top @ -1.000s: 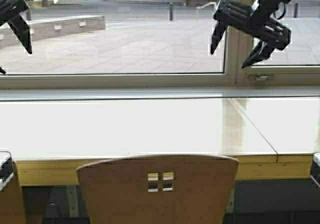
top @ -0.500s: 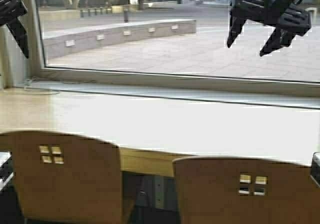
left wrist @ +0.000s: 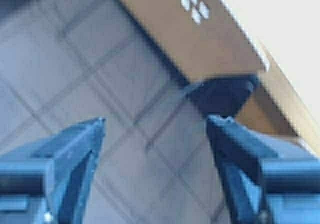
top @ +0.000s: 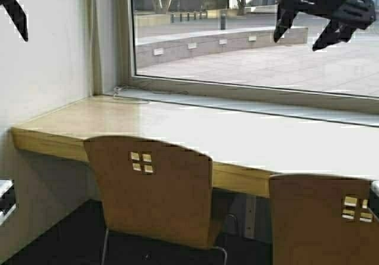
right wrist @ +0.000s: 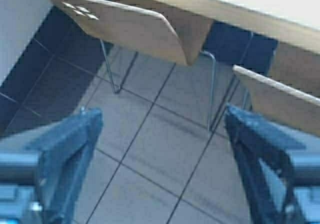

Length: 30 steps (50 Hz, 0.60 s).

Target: Push the chairs under the table

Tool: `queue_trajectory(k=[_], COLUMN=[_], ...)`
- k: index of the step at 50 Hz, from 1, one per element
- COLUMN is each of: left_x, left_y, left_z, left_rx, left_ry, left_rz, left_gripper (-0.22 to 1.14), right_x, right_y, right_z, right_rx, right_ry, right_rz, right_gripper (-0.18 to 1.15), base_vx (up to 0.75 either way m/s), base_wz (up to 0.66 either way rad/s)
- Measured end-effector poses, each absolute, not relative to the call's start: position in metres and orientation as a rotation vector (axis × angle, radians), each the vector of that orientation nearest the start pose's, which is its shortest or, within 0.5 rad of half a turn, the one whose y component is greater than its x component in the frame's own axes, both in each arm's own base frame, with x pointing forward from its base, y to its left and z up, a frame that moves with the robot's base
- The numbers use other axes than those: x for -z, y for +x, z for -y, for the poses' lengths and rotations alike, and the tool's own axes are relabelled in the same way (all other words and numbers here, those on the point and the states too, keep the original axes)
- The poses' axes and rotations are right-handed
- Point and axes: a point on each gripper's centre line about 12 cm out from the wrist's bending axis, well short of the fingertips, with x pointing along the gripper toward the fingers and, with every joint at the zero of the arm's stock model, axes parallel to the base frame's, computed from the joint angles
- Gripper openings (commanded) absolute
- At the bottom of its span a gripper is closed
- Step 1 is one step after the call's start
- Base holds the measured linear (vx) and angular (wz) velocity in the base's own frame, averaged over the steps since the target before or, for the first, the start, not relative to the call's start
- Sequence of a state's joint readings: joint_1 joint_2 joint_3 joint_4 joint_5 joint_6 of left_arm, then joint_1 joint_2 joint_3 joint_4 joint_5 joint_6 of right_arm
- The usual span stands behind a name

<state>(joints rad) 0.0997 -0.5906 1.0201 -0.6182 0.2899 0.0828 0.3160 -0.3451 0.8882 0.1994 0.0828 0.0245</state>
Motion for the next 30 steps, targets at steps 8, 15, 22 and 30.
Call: queue_trajectory(k=[8, 15, 22, 30], left_x=[-0.225, -0.232, -0.240, -0.249], left_y=[0.240, 0.237, 0.231, 0.227], left_z=[-0.007, -0.010, -0.011, -0.013], left_rx=[-0.111, -0.117, -0.113, -0.113], left_ry=[-0.569, -0.544, -0.513, -0.495], left_rz=[-0.575, -0.512, -0.450, -0.392], left_gripper=[0.94, 0.93, 0.93, 0.93], right_x=[-0.215, -0.217, -0.224, -0.225], right_y=[0.289, 0.292, 0.298, 0.299], right_z=[-0.096, -0.096, -0.096, -0.097], right_rx=[-0.260, -0.259, -0.256, -0.259], right_ry=[0.099, 0.098, 0.103, 0.098], right_rz=[-0.612, -0.590, -0.556, -0.548], right_gripper=[1.04, 1.04, 1.04, 1.04], base_vx=[-0.26, -0.32, -0.39, -0.38], base_wz=[0.09, 0.03, 0.05, 0.11])
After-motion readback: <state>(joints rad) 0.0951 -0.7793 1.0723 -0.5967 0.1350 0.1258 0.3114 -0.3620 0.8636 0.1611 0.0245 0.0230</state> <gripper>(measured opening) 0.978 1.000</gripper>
